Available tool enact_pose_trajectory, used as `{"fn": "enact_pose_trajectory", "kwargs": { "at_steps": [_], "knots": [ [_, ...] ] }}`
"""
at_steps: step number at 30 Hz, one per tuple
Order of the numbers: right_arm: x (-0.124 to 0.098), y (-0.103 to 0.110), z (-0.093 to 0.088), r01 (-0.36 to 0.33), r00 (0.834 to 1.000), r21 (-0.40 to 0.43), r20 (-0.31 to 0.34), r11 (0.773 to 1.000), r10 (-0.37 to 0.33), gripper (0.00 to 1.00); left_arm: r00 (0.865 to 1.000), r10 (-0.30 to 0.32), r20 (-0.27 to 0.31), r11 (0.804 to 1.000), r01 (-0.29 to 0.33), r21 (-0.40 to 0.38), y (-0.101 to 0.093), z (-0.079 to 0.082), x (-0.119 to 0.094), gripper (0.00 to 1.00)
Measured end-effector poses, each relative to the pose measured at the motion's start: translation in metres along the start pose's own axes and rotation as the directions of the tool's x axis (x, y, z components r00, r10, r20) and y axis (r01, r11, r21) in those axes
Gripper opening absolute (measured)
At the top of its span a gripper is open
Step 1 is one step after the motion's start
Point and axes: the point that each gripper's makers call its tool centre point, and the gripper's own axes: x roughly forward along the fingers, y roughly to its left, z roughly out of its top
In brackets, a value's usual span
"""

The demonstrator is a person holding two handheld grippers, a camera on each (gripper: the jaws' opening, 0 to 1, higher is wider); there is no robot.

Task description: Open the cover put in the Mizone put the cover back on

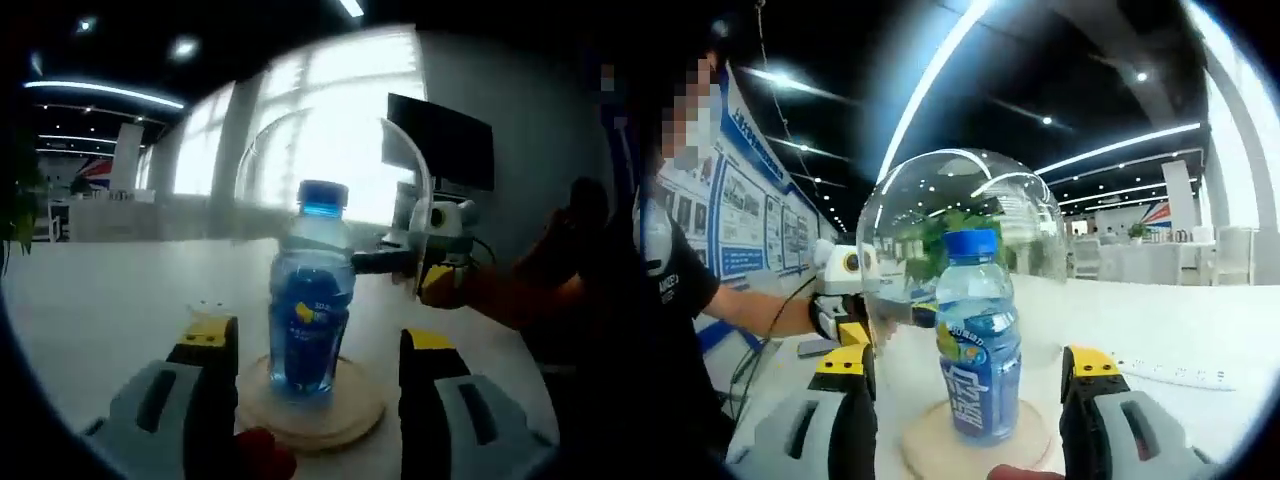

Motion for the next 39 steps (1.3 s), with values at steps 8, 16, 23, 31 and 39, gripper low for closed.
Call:
{"fn": "enact_pose_trajectory", "kwargs": {
  "at_steps": [8, 16, 23, 31, 39],
  "knots": [
    [-0.021, 0.004, 0.001, 0.087, 0.996, -0.033, 0.024, 0.996, -0.086, 0.52, 0.999, 0.047, 0.001, 0.999, -0.047, 0.013, -0.010, -0.005, -0.009, 0.46],
    [-0.024, 0.000, -0.006, 0.137, 0.991, -0.084, 0.000, 0.987, -0.137, 0.43, 0.998, 0.070, -0.003, 0.997, -0.070, 0.028, -0.021, -0.007, -0.012, 0.46],
    [-0.028, 0.007, -0.003, 0.177, 0.984, -0.151, 0.019, 0.973, -0.176, 0.39, 0.992, 0.125, 0.017, 0.991, -0.126, 0.045, -0.012, -0.004, -0.011, 0.42],
    [-0.035, 0.009, -0.007, 0.208, 0.977, -0.159, -0.005, 0.965, -0.212, 0.33, 0.990, 0.138, 0.027, 0.989, -0.139, 0.040, -0.012, -0.007, -0.013, 0.39],
    [-0.057, 0.019, -0.013, 0.239, 0.971, -0.111, 0.032, 0.965, -0.237, 0.31, 0.982, 0.165, 0.091, 0.981, -0.173, 0.091, -0.022, -0.003, -0.023, 0.35]
  ]
}}
